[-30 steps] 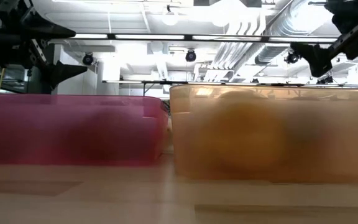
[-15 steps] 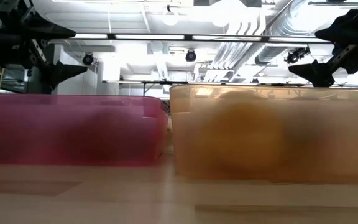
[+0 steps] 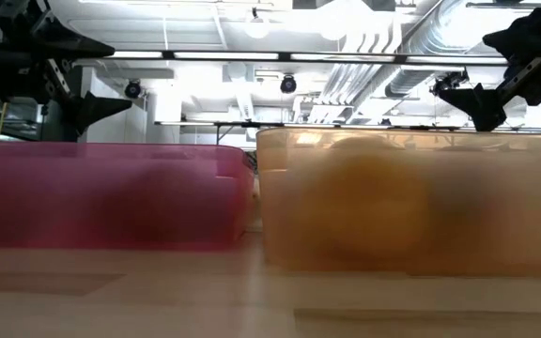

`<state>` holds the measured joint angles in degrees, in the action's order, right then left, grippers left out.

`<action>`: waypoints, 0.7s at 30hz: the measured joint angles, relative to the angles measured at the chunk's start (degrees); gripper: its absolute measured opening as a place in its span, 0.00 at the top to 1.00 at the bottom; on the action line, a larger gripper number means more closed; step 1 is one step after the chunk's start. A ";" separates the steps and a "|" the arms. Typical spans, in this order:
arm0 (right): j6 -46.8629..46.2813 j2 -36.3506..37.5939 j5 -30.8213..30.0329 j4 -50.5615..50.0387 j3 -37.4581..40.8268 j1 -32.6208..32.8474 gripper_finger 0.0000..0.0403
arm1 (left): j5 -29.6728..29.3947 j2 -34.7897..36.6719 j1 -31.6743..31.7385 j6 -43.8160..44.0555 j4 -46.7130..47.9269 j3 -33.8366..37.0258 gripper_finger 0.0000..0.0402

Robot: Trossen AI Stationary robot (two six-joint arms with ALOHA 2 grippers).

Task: Sort produce into baskets
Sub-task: Return to Home Position

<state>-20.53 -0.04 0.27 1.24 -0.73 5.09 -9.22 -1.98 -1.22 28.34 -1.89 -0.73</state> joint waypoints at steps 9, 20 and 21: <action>0.00 -0.82 -0.16 -0.99 0.00 0.00 0.02 | 0.10 0.00 0.00 0.02 0.00 0.00 0.01; 0.00 -0.80 -0.11 -1.01 0.00 0.00 0.02 | -0.19 1.74 -0.08 -0.03 -2.73 -0.07 0.01; 0.01 -0.79 -0.06 -1.01 0.00 0.00 0.02 | -0.27 1.77 -0.08 0.00 -2.47 -0.07 0.01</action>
<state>-20.53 -0.83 0.21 0.23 -0.73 5.08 -9.49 -0.21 -1.30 28.34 -4.36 -0.80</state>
